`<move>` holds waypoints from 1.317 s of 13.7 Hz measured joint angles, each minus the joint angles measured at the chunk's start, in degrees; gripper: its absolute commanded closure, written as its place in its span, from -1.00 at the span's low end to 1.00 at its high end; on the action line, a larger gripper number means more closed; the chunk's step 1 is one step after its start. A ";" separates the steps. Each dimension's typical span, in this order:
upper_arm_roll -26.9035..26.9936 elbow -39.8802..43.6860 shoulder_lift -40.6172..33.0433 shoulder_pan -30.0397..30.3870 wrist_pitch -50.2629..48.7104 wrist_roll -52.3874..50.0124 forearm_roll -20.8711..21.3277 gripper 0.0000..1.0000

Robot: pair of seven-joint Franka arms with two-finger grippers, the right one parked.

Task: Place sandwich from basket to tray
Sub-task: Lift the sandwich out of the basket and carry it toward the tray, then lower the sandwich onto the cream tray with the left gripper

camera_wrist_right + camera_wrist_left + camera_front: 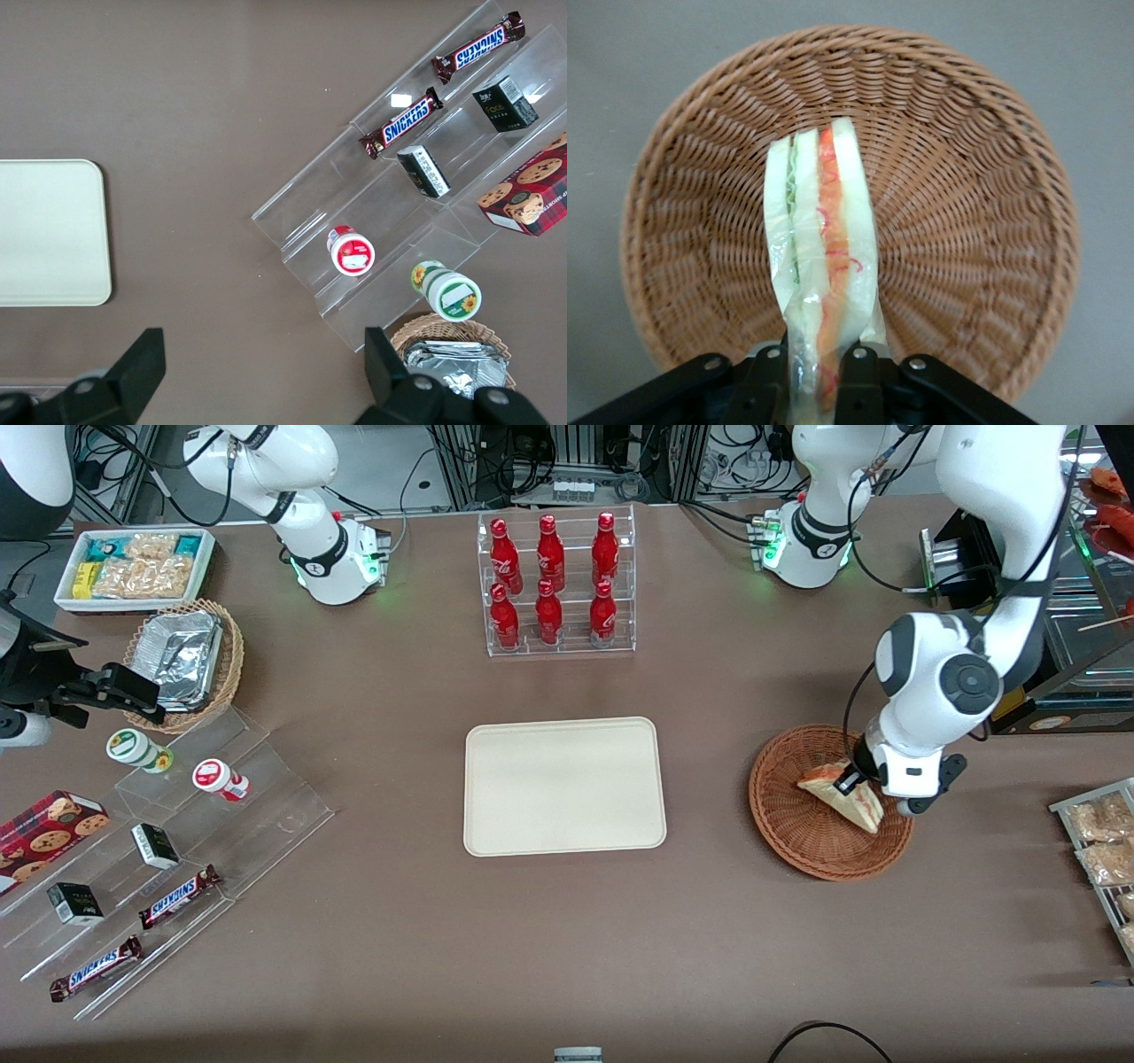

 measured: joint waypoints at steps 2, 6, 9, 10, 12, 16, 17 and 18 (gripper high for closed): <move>-0.55 5.37 -1.63 -2.60 -8.10 -0.02 0.00 0.76; -1.13 14.73 -0.43 -11.87 -17.30 -2.33 -0.01 0.76; -1.28 19.26 3.51 -19.00 -18.23 -3.33 -0.01 0.77; -1.31 20.54 5.09 -20.94 -18.23 -3.38 -0.02 0.77; -1.39 23.77 8.57 -24.30 -18.20 -3.41 -0.07 0.77; -1.53 30.69 15.11 -30.48 -18.19 -3.78 -0.09 0.79; -1.54 32.04 16.73 -32.01 -18.17 -3.79 -0.09 0.83; -1.59 33.13 18.33 -33.30 -18.09 -3.81 -0.09 0.84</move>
